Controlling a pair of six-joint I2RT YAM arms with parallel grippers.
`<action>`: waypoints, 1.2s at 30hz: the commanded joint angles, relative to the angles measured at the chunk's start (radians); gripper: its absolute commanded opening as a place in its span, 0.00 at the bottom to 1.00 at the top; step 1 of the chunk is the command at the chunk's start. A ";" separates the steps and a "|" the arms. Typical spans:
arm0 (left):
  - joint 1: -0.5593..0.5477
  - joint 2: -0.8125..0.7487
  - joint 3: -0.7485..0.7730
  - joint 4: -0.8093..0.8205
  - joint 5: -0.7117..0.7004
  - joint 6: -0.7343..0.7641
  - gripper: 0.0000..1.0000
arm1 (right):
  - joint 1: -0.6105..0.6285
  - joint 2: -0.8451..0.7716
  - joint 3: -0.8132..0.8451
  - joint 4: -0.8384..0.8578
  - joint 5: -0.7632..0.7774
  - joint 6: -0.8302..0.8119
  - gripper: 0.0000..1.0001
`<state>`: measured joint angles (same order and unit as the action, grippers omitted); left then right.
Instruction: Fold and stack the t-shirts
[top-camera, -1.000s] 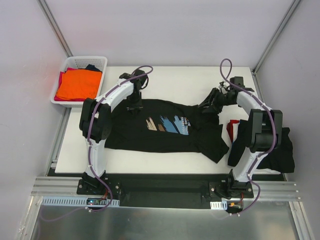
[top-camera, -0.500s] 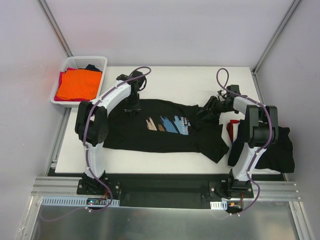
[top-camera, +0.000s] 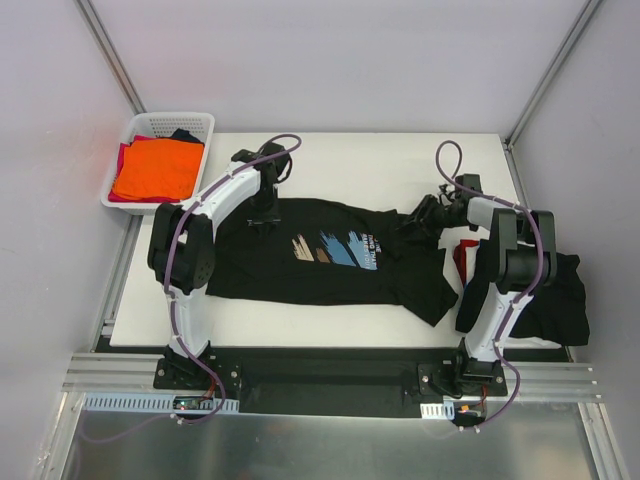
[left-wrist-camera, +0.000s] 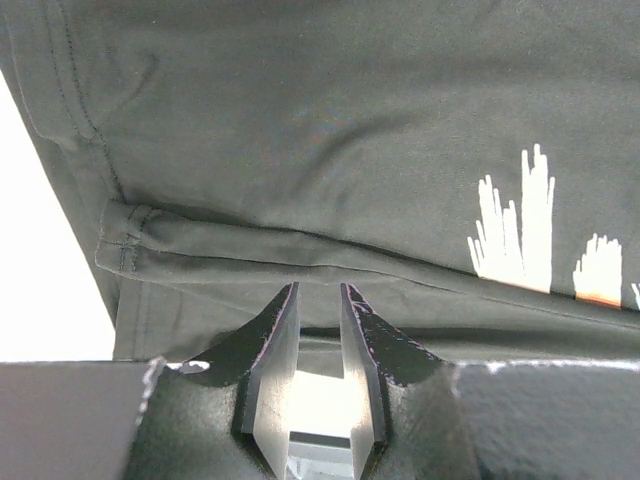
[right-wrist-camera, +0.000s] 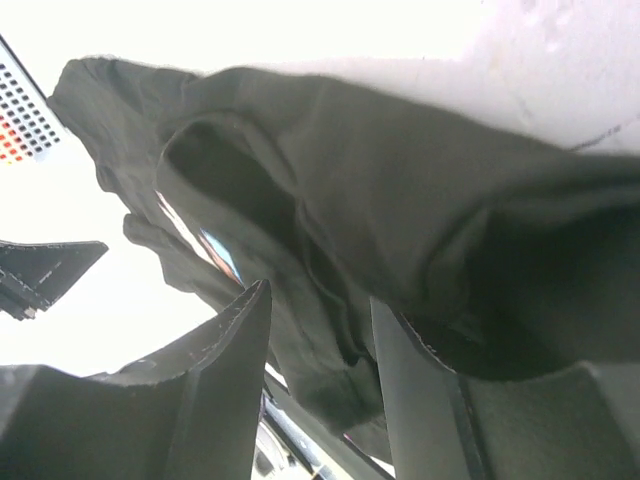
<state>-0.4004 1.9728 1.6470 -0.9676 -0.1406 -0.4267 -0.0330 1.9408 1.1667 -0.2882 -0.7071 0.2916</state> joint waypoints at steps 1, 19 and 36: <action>-0.008 -0.051 0.010 -0.023 -0.024 0.008 0.23 | 0.024 0.010 0.007 0.052 -0.006 0.049 0.47; -0.006 -0.032 0.042 -0.023 -0.013 -0.004 0.23 | 0.110 -0.002 0.074 0.000 0.008 0.074 0.45; -0.008 0.012 0.112 -0.025 -0.008 0.025 0.23 | 0.065 -0.052 0.103 -0.092 0.027 0.026 0.01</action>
<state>-0.4004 1.9785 1.7252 -0.9703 -0.1394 -0.4217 0.0418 1.9434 1.2316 -0.3485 -0.6865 0.3363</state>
